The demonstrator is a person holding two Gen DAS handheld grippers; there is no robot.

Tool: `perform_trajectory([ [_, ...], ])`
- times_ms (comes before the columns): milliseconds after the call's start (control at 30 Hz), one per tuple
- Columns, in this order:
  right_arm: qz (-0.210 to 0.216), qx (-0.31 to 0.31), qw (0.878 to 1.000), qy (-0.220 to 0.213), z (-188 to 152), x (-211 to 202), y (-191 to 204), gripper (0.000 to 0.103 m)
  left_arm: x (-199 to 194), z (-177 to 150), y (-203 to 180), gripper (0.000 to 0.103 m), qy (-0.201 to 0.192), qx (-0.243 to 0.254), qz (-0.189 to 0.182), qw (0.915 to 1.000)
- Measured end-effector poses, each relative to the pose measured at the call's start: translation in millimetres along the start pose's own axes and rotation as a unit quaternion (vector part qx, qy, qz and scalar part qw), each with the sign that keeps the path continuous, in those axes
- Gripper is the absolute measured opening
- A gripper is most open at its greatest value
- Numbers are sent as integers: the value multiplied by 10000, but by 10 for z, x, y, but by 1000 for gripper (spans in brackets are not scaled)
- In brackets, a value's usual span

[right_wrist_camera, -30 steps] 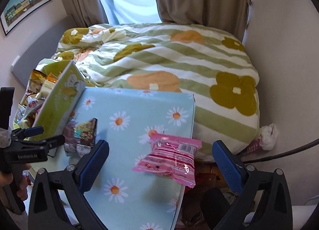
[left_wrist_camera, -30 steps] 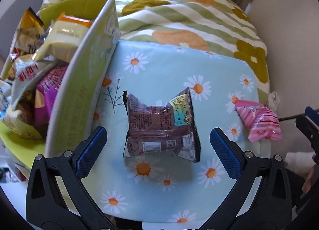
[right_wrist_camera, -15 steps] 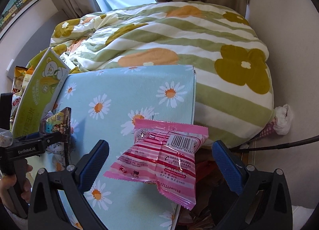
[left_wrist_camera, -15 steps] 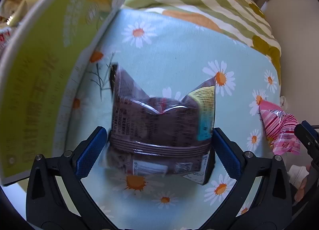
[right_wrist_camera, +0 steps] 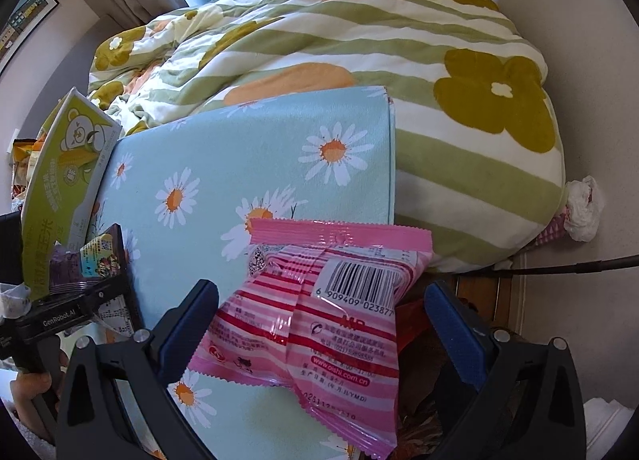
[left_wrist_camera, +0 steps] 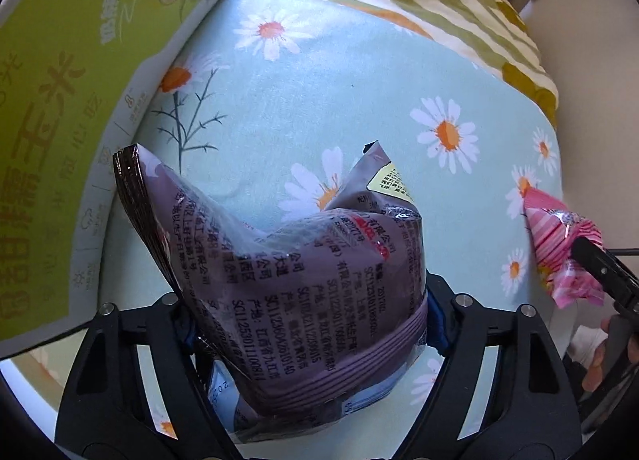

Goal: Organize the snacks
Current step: 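Grasp the brown chocolate packet with left tool while right tool grasps the pink striped candy bag, then carry both packets over the box and open both tools to drop them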

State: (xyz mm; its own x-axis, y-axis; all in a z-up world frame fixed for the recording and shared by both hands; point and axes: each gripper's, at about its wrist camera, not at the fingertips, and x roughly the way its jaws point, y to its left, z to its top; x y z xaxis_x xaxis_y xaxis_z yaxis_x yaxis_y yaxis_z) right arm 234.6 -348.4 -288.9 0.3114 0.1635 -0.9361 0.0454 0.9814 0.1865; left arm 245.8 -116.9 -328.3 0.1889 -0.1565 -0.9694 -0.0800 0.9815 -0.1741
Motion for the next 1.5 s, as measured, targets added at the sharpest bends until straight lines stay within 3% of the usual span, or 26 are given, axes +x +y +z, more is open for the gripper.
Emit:
perform_trajectory([
  [167,33,-43,10000,44,1,54,23,101,-98,-70,-13,75,2,60,-64,10000],
  [267,57,-144,9998,108,-6,106,84,82,-165,-95,-37,75,-16,126,-71,9999],
  [367,-107,-349,9993,51,-6,82,158,73,-236,-113,-66,75,-46,179,-119,9998],
  [567,-226,-664,9975,-3,-59,41,262,64,-440,-127,-139,75,-174,320,-212,9991],
  [767,38,-492,9983,-302,-48,-217,342,64,-810,-116,-172,75,-415,424,-342,9977],
  [1033,389,-820,9928,-778,138,-758,896,64,-1612,-18,47,75,-1011,407,-436,9931],
  [1267,845,-1161,9835,-1102,353,-1070,1590,64,-2252,191,560,75,-1571,227,-291,9869],
  [1500,1193,-1350,9747,-1326,542,-1215,2349,64,-2558,508,1158,75,-1812,129,-115,9833],
])
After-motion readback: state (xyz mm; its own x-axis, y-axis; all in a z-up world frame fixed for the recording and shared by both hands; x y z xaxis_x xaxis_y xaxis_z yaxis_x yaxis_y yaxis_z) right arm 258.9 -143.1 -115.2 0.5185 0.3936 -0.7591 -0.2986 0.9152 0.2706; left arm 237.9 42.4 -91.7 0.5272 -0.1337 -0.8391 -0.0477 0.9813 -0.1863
